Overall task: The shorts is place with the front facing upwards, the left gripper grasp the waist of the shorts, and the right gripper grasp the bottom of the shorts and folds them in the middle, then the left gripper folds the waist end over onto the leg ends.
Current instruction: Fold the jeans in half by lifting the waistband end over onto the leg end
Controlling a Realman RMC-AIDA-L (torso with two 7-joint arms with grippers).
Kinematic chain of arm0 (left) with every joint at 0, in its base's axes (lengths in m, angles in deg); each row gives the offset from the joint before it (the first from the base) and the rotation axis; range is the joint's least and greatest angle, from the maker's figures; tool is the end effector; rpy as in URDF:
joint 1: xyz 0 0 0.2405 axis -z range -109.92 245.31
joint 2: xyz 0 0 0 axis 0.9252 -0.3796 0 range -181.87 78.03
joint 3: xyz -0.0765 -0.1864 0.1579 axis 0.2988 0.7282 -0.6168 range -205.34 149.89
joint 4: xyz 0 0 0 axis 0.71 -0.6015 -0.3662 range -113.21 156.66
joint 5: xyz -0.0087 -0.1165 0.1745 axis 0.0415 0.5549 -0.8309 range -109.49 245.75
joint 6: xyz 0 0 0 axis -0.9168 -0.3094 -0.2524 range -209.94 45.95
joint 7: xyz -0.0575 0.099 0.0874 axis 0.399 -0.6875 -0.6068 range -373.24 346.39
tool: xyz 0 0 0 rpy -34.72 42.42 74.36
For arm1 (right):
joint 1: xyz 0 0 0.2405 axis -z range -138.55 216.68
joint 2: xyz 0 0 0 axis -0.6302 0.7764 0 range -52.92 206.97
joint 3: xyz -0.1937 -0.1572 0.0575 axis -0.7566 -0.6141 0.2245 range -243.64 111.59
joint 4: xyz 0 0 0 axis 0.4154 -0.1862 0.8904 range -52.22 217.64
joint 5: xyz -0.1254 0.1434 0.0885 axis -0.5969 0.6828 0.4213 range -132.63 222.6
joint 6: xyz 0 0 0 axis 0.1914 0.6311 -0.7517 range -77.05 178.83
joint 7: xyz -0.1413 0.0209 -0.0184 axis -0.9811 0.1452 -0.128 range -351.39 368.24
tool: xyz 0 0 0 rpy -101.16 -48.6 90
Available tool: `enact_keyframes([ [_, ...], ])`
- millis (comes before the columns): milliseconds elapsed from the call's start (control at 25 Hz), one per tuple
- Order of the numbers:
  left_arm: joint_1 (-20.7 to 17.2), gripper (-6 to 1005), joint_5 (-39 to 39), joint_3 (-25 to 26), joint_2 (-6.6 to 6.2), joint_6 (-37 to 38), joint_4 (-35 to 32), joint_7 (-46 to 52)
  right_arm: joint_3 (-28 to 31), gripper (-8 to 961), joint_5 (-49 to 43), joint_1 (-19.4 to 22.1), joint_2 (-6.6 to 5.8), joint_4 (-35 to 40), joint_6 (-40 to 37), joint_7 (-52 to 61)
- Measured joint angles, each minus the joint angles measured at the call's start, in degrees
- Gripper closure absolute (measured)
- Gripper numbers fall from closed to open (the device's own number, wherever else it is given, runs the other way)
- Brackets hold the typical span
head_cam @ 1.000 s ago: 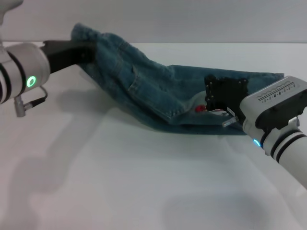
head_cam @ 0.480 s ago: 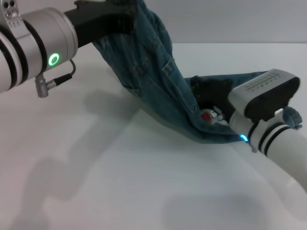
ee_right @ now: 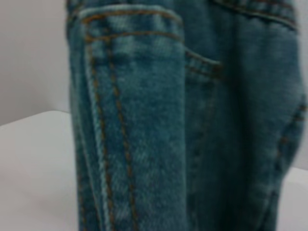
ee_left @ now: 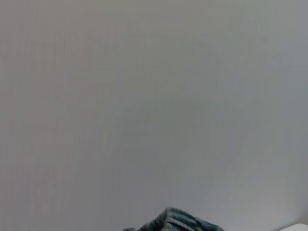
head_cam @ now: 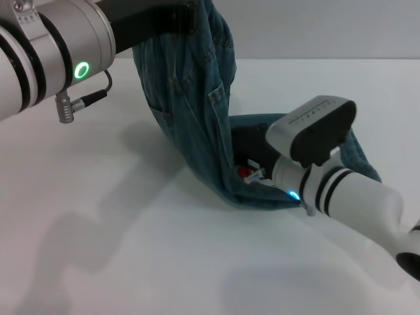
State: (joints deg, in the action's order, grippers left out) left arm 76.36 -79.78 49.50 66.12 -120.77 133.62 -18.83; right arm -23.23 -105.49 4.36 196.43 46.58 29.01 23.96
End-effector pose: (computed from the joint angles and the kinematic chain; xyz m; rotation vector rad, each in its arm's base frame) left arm -0.0785 0.3244 0.0381 -2.1205 -0.7175 -0.6332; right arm 0.1945 0.3569 -0.1460 -2.2891 0.6627 0.5226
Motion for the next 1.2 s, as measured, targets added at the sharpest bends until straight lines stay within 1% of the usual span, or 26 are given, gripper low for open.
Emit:
enact_keyframes([
  [40,0.0,968,0.0,0.0,0.00,0.0,0.0,0.0,-0.7,954,0.0,-1.0,0.12,0.1,0.0,0.4],
  [200,0.0,968,0.0,-0.1,-0.04,0.2,0.0,0.0,-1.1,954,0.0,-1.7,0.21,0.2,0.1,0.7],
  [320,-0.1,967,0.0,-0.3,-0.11,0.6,-0.2,0.0,0.2,954,0.0,-0.6,0.25,0.7,0.0,0.7],
  [400,-0.4,967,0.0,-0.4,-0.14,0.8,-0.2,-0.4,2.6,954,0.0,1.1,0.08,1.3,-0.2,0.7],
  [600,-0.9,967,0.0,-1.0,-0.17,1.0,-0.4,-0.9,11.2,954,-0.6,7.2,-0.75,0.7,-2.8,-1.7],
  [760,-0.9,967,0.1,-1.2,-0.18,1.1,-0.4,-1.2,17.4,954,-0.6,10.8,-0.79,-0.9,-3.9,-7.1],
  [880,-1.0,967,0.9,-3.1,-0.13,2.7,-1.4,-1.4,22.3,954,-0.7,13.6,-0.80,-3.1,-4.1,-11.5],
  [960,-1.0,968,0.9,-3.1,-0.13,2.7,-1.4,-1.4,25.9,954,-0.7,15.6,-0.85,-4.9,-4.0,-14.2],
  [1040,-1.1,968,1.7,-5.6,-0.12,5.2,-3.0,-1.4,29.6,954,-0.7,17.8,-0.87,-6.6,-3.9,-17.4],
  [1160,-1.1,969,2.1,-7.1,-0.13,6.9,-3.7,-1.5,33.8,954,-0.7,20.7,-0.72,-8.2,-4.1,-20.4],
  [1200,-1.0,969,2.2,-8.8,-0.12,9.2,-4.8,-1.5,34.8,954,-0.7,21.6,-0.72,-8.7,-4.1,-20.7],
])
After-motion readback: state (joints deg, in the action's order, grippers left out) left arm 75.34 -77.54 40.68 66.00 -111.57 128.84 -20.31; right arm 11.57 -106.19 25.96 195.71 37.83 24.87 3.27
